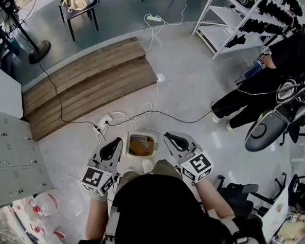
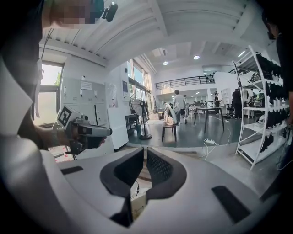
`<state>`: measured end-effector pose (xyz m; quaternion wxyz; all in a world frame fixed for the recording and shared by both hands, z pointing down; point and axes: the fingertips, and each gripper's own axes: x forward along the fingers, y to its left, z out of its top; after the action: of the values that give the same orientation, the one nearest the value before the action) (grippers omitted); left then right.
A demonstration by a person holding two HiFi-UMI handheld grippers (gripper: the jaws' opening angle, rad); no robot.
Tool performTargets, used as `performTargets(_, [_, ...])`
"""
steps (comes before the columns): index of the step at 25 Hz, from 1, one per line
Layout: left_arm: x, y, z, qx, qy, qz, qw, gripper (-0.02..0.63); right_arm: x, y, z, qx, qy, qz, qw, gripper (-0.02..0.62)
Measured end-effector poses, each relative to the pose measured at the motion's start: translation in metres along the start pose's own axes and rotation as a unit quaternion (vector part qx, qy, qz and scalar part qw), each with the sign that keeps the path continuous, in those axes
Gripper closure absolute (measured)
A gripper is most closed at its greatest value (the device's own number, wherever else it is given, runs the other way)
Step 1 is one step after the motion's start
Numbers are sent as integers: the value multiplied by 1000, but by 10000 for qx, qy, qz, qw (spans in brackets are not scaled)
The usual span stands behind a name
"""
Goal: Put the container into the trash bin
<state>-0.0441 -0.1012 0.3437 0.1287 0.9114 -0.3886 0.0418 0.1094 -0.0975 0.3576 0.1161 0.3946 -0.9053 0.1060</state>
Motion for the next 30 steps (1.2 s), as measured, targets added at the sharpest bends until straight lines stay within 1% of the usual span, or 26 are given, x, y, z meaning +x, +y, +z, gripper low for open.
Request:
performTargets(7, [-1,-10,13,228,-49,-90,9997,601,-5,9,14,-71,-152,4,9999,561])
performTargets(13, [-10,-11,16,281,-99,-82,9995,601,-3,20,12,-89,-130,57,9999,560])
performTargets(16, [-13,-12,17,282,-55,-52,9996,601,-2,23,11,-67,-122,59,9999,560])
performTargets(22, [-18,-14,12,226,-107,-60,9997,601,0,29,6,-145,-2,124,9998,561])
performTargets(30, [-27,-10,7,214,-83,0,9997,601,4,32,2,-78,21,167,9998,561])
